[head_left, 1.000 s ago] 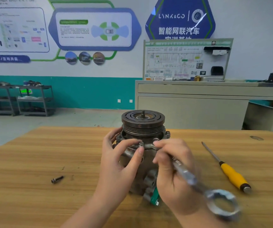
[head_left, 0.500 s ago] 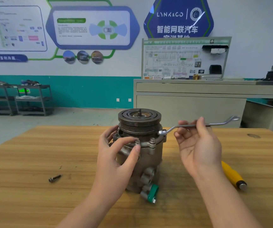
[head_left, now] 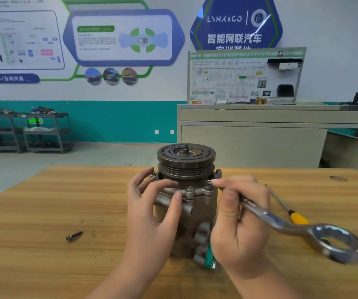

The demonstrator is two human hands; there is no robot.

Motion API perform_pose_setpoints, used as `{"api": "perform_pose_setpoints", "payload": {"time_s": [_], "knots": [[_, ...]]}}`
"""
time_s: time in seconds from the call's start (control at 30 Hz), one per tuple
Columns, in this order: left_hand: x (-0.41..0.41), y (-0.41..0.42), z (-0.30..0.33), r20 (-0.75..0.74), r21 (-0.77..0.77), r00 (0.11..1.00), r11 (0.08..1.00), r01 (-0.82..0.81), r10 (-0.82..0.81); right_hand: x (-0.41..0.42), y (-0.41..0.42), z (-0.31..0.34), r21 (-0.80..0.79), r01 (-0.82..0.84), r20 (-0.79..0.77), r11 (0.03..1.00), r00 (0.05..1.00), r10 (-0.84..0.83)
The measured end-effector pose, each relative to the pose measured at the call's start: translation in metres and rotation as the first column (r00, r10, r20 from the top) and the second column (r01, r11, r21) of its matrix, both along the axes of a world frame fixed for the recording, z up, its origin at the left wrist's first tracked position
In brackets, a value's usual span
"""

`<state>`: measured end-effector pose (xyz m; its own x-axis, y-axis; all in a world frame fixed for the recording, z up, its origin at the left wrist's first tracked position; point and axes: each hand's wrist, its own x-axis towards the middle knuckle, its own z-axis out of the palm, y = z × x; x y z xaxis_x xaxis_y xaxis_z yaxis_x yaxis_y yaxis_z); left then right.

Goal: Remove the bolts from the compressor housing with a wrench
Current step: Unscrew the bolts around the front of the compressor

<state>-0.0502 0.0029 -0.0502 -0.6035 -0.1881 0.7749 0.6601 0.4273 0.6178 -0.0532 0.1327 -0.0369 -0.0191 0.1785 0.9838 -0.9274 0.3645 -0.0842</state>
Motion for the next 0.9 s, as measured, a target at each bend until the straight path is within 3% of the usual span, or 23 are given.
{"api": "perform_pose_setpoints", "payload": {"time_s": [0.1,0.13,0.2,0.23,0.3,0.33,0.37,0.43,0.5,0.6,0.73,0.83,0.9], "knots": [[-0.002,-0.003,0.0,0.015,0.041,1.0,0.999,0.019,-0.02,-0.001,-0.005,0.004,-0.222,-0.057,0.033,0.973,0.997,0.066],[-0.002,-0.003,0.0,0.024,0.067,0.999,0.997,0.026,-0.028,-0.004,-0.004,0.008,-0.368,-0.102,0.077,0.924,0.987,0.139],[-0.003,-0.004,0.0,0.022,0.115,0.999,0.993,0.031,-0.033,-0.016,0.007,0.02,-0.66,-0.17,0.207,0.731,0.895,0.395],[-0.004,-0.004,0.0,0.016,0.138,0.999,0.99,0.032,-0.034,-0.023,0.015,0.026,-0.765,-0.197,0.266,0.613,0.771,0.579],[-0.005,-0.005,-0.001,0.032,0.183,0.998,0.982,0.044,-0.05,-0.036,0.032,0.033,-0.888,-0.217,0.293,0.405,0.41,0.864],[-0.006,-0.006,-0.001,0.046,0.195,0.997,0.98,0.046,-0.056,-0.04,0.038,0.034,-0.909,-0.218,0.291,0.354,0.273,0.917],[-0.006,-0.006,-0.001,0.059,0.194,0.997,0.98,0.036,-0.048,-0.041,0.041,0.034,-0.909,-0.233,0.296,0.345,0.219,0.93],[-0.008,-0.007,-0.001,0.083,0.172,0.997,0.985,-0.02,0.006,-0.04,0.042,0.032,-0.889,-0.277,0.286,0.364,0.284,0.915],[-0.011,-0.01,0.001,0.13,0.184,0.991,0.982,-0.049,0.025,-0.034,0.041,0.03,-0.865,-0.306,0.247,0.398,0.432,0.867],[-0.015,-0.017,0.002,0.215,0.265,0.975,0.964,0.001,-0.06,-0.022,0.037,0.029,-0.805,-0.295,0.255,0.516,0.612,0.748],[-0.017,-0.018,0.002,0.192,0.35,0.959,0.928,0.13,-0.206,-0.011,0.024,0.029,-0.713,-0.263,0.289,0.65,0.734,0.614],[-0.018,-0.018,0.001,0.166,0.355,0.961,0.923,0.15,-0.219,-0.003,0.016,0.022,-0.537,-0.166,0.291,0.827,0.884,0.366],[-0.021,-0.02,0.0,0.163,0.405,0.962,0.904,0.137,-0.219,0.001,0.013,0.017,-0.292,-0.091,0.178,0.952,0.973,0.147]]}}
